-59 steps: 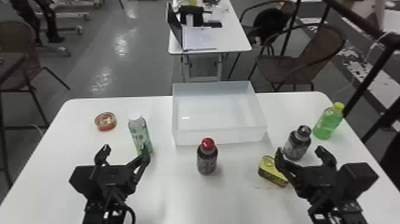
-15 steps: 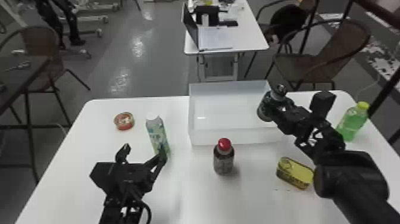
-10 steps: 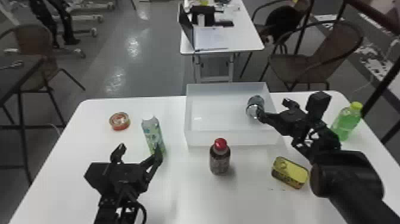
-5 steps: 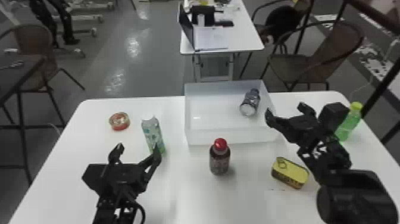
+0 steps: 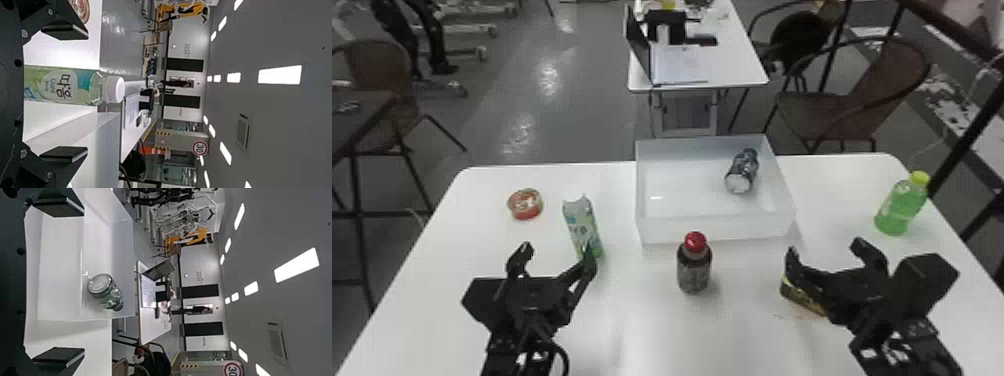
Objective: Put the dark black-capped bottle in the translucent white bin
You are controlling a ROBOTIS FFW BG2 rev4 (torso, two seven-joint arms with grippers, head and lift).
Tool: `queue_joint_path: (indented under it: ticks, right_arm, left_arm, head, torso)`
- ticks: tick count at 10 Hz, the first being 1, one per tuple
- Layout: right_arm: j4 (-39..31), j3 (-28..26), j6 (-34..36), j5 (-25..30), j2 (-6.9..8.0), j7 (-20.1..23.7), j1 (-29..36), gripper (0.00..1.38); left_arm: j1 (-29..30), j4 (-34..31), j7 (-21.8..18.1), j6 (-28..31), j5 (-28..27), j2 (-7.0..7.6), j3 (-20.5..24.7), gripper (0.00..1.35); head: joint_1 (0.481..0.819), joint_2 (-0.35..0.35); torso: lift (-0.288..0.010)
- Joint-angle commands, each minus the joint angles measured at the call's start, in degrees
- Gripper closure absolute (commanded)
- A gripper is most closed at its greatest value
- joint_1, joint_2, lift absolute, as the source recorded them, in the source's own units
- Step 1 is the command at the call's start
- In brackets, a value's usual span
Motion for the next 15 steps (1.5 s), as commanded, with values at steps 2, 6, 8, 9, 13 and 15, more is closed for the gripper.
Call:
queue_joint_path:
  ticks: [2,6,8,9,13,15]
  right_arm:
    - [0.04,-1.15,-0.18,-0.50,0.00,0.98,1.87,0.09]
    - [1.62,-1.07,-1.58,2.32,3.07,2.39,0.20,0.09]
    - [2.15,-1.07,-1.76,1.70,3.95,1.51,0.28,0.09]
    - [1.53,-1.07,-1.85,2.23,4.04,0.90,0.64,0.09]
    - [1.27,-1.07,-2.64,2.23,4.04,0.46,1.25,0.09]
    - [0.83,-1.15,-2.64,2.76,4.04,0.37,1.43,0.09]
  left_arm:
    - [-0.25,0.00,0.09,-0.01,-0.42,-0.15,-0.69,0.26]
    - [-0.52,0.27,1.32,-0.72,-0.42,0.62,-1.74,0.26]
    - [-0.34,0.18,1.32,-0.72,-0.78,0.44,-1.65,0.26]
    - [-0.25,0.09,1.32,-0.54,-0.60,0.62,-1.65,0.26]
    - [0.10,-0.09,1.85,-0.36,-0.69,0.53,-1.83,0.26]
    - [0.19,-0.09,2.20,-0.63,-0.78,0.44,-1.83,0.26]
  head:
    - [0.695,0.051]
    - [0.695,0.051]
    - [0.695,0.049]
    - [0.695,0.048]
    - [0.695,0.047]
    - [0.695,0.047]
  torso:
    - [-0.064]
    - [-0.064]
    - [-0.064]
    - [-0.064]
    - [-0.064]
    - [-0.064]
